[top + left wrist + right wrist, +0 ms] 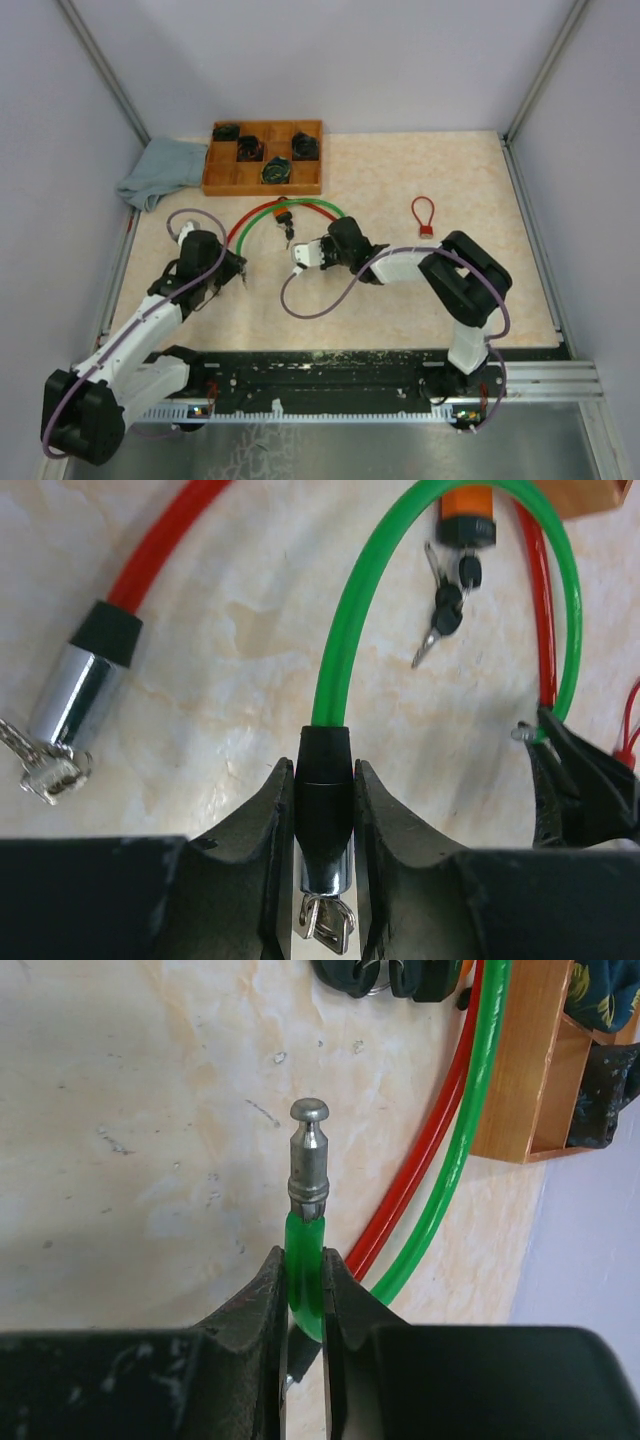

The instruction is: Unlock with the key

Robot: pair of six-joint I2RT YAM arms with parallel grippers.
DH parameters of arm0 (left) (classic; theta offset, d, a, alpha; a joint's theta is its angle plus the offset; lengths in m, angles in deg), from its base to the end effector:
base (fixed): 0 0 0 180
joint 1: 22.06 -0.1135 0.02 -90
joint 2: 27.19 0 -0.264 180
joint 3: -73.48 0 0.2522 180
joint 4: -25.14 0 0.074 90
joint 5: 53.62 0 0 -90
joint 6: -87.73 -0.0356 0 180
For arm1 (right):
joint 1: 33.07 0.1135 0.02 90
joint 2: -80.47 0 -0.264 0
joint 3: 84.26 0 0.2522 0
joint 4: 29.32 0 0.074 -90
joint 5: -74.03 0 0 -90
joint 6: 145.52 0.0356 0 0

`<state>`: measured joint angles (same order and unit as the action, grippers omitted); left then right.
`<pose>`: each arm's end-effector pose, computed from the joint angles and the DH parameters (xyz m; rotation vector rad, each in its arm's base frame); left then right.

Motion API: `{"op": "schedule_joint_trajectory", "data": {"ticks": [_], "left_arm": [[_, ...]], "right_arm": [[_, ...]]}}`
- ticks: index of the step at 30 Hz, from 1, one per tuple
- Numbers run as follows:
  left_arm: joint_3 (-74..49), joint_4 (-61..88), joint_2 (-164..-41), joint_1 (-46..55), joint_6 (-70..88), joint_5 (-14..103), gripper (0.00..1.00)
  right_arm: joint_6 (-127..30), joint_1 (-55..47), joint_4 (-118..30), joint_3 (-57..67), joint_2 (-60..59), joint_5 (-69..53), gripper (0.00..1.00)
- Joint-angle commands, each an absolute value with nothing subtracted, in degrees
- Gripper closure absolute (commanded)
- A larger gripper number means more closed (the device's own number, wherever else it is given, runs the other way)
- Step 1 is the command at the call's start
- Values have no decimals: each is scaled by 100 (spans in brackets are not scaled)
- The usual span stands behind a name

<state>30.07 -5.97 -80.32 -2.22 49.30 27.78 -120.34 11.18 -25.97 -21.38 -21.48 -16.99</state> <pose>0.1832 -0.0604 0.2107 -0.7107 2.2090 -0.4776 0.2579 0.2504 0.1488 -1.7883 1.2863 -0.2209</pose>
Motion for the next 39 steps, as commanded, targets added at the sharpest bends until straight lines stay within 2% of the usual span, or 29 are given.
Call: {"op": "schedule_joint_trajectory", "data": {"ticks": [1,6,14,15,19,22,25,33,36,39], "left_arm": [[3154,-109,-8013,-533,4874,2005,100],[3337,260,-8001,-611,4810,1747,98],[3368,171,-8590,-752,4927,1439,77],[3358,169,-8597,-767,4925,1447,73],[3248,7,-8461,-782,4886,1407,42],[3161,-225,-8180,-782,4835,1242,26],[3255,-234,-7769,-786,4767,1178,19],[3455,344,-7296,-409,3915,1775,11],[3559,625,-7276,-243,3738,1971,1],[3596,844,-7280,-107,3557,2181,0]], "right_arm": [[-12069,876,-2566,-1638,-2397,-2347,84],[-11570,876,-2756,-1873,-2022,-2404,63],[-10060,876,-3460,-2367,-585,-2504,48],[-9813,876,-3558,-2406,-417,-2517,45],[-8652,748,-3744,-2493,178,-2542,37],[-7547,414,-4040,-2375,418,-2557,34],[-6643,-96,-4445,-2122,413,-2600,33],[-5248,-1142,-5473,-1513,-145,-2823,33],[-4997,-1585,-5493,-1508,-297,-2610,32],[-4859,-1939,-5544,-1416,-539,-2515,32]]}}
